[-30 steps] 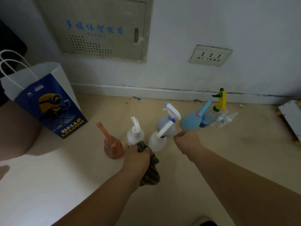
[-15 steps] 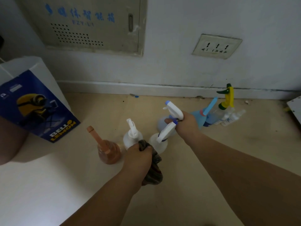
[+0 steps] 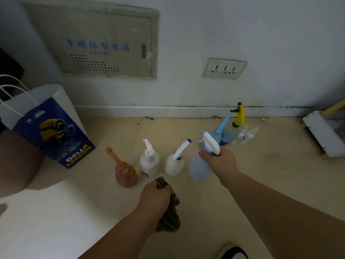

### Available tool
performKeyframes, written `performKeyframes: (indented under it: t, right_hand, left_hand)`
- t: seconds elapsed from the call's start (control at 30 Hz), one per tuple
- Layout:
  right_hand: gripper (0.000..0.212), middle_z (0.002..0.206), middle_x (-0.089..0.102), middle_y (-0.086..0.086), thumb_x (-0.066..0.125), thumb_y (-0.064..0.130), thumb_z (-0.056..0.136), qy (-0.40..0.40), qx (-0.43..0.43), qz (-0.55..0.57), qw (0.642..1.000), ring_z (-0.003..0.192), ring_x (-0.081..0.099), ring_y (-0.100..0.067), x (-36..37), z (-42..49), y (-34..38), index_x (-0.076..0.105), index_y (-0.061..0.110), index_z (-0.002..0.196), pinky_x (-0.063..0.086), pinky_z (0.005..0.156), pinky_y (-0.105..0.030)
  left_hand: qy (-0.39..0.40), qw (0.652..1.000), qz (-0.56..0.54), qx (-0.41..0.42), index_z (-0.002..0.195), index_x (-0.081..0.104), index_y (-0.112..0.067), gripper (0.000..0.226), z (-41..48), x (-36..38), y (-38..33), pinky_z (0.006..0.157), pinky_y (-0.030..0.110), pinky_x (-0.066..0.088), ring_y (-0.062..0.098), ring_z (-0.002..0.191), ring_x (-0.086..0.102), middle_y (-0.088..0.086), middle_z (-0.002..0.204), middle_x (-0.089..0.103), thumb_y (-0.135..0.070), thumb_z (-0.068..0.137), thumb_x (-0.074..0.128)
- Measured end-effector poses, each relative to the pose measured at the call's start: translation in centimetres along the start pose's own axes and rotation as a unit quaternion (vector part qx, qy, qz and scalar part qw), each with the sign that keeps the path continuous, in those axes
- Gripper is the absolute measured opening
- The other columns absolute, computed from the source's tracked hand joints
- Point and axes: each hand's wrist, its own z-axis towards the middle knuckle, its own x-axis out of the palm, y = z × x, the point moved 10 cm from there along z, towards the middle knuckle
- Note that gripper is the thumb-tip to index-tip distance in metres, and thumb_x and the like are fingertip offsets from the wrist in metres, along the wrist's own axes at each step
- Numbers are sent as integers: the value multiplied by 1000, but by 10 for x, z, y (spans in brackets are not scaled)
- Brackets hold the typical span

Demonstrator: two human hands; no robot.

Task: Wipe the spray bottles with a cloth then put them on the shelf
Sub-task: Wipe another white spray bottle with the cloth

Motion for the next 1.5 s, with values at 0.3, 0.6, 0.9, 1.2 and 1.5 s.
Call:
performKeyframes:
  t: [0.3, 0.6, 0.9, 1.2, 1.5]
  right_hand:
    - [28, 103, 76, -5, 86, 27, 85, 127, -45, -4, 991, 96, 71, -18, -37, -111, 113, 74, 14, 107, 63, 81, -38]
    - [23, 98, 79, -1, 74, 24, 95, 315, -105, 53, 942, 85, 75, -18, -48, -242, 245, 73, 14, 116, 60, 67, -29]
    - [32, 122, 76, -14, 63, 26, 99, 359, -81, 135, 920, 101, 73, -25, -46, -271, 254, 71, 9, 125, 63, 80, -35]
    - [28, 104, 78, -4, 63, 36, 101, 276, -58, 99, 954, 89, 70, -19, -41, -235, 253, 77, 14, 113, 55, 79, -37]
    - [17, 80, 71, 1, 73, 33, 92, 232, -59, 64, 969, 69, 61, -16, -53, -216, 258, 79, 18, 92, 46, 61, -28]
  left_hand:
    - [-11, 991, 52, 124, 84, 62, -20, 16, -119, -26, -83, 72, 32, 57, 19, 74, 67, 7, 81, 69, -19, 99, 59]
    - [-38, 906, 258, 333, 99, 59, -32, 71, -245, -68, -147, 70, 47, 63, 16, 79, 71, -6, 93, 70, -75, 50, 86]
    - [-27, 908, 199, 367, 103, 63, -39, 65, -258, -66, -152, 76, 43, 63, 7, 86, 72, -13, 96, 73, -64, 49, 89]
    - [0, 920, 141, 365, 99, 65, -36, 51, -236, -52, -163, 63, 20, 60, -6, 73, 69, -17, 88, 73, -57, 61, 92]
    - [22, 971, -66, 231, 99, 77, -15, 18, -209, -72, -147, 48, 21, 56, 12, 64, 73, 12, 90, 78, -23, 102, 60]
